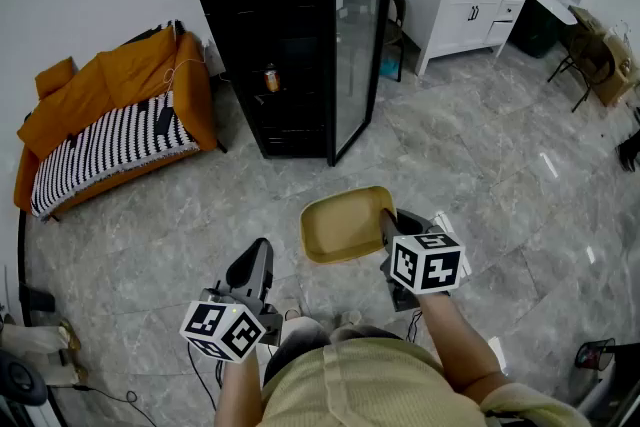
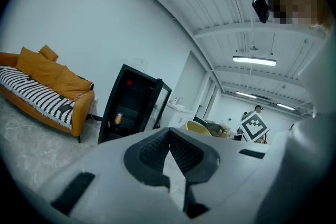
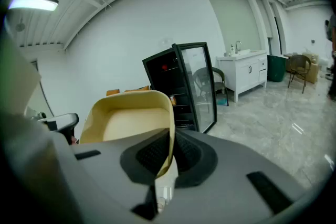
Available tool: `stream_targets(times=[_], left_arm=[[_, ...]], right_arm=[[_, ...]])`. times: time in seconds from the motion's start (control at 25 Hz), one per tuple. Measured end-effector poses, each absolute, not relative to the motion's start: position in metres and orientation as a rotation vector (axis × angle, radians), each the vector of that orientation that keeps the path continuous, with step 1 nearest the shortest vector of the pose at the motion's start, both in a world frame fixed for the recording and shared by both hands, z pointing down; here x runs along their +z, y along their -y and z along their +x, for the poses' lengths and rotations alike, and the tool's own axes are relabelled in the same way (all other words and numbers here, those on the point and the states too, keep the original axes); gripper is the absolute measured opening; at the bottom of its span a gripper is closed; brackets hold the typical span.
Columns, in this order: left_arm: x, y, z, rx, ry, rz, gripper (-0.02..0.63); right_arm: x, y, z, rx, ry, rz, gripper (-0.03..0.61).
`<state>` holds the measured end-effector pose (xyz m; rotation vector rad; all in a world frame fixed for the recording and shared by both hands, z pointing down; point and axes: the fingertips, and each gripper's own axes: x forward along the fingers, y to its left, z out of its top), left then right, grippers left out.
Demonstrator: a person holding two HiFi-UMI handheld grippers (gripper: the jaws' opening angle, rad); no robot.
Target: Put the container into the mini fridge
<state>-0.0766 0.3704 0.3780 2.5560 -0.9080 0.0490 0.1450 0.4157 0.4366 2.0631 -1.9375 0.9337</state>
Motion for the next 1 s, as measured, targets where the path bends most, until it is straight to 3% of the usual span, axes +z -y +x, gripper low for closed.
stream_targets(times=[0.44, 1.0], left_arm=[[0.391, -0.361, -0.084, 0.134, 0.979, 2.541, 0.021], [0.408, -0.246, -0.094, 0.133, 0.973, 2.536, 0.021]], right_arm=[[0.454, -0.393, 0.154, 1.013, 1.963, 2.06, 0.029], [0.463, -0.296, 0.139, 0.966, 1.928, 1.996, 0.029]])
